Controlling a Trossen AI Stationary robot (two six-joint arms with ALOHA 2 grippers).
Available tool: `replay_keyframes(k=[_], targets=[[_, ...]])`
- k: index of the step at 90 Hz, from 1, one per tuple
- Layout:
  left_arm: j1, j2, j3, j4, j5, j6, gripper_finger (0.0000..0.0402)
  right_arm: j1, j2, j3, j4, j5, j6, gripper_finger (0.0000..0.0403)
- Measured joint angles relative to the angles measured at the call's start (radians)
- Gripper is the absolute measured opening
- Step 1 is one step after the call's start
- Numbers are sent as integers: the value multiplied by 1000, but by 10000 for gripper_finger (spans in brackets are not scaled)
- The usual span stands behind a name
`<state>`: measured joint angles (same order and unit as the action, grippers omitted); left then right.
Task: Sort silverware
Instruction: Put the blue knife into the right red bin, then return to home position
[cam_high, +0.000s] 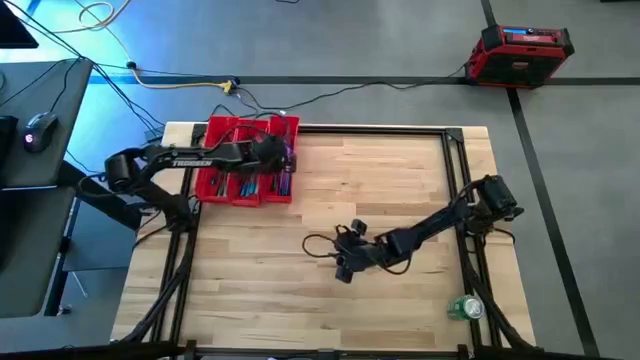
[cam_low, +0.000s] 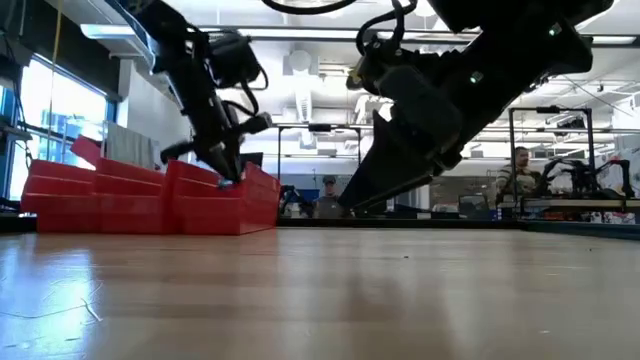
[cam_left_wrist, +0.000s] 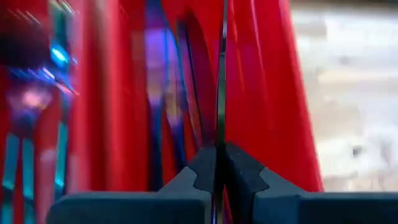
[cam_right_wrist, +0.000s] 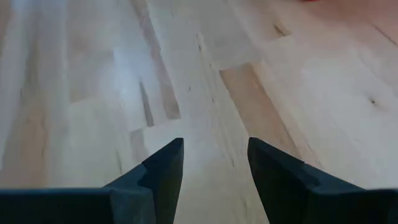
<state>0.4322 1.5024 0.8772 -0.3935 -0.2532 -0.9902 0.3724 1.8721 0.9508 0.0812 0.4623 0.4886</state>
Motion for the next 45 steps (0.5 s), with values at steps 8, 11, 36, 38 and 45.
replay_keyframes(k=[8,11,36,38,45], targets=[[7,18,0,0,14,-4,2,5,0,0,0,1,-11,169],[7,21,0,-1,14,-2,4,5,0,0,-2,1,-17,169],[37,-34,28,-53,66,120,63,8,0,1,-18,2,-16,169],[39,-44,32,-66,64,130,67,8,0,1,-18,2,-16,169],[44,-89,55,-108,65,171,77,8,0,2,-22,2,-17,169]])
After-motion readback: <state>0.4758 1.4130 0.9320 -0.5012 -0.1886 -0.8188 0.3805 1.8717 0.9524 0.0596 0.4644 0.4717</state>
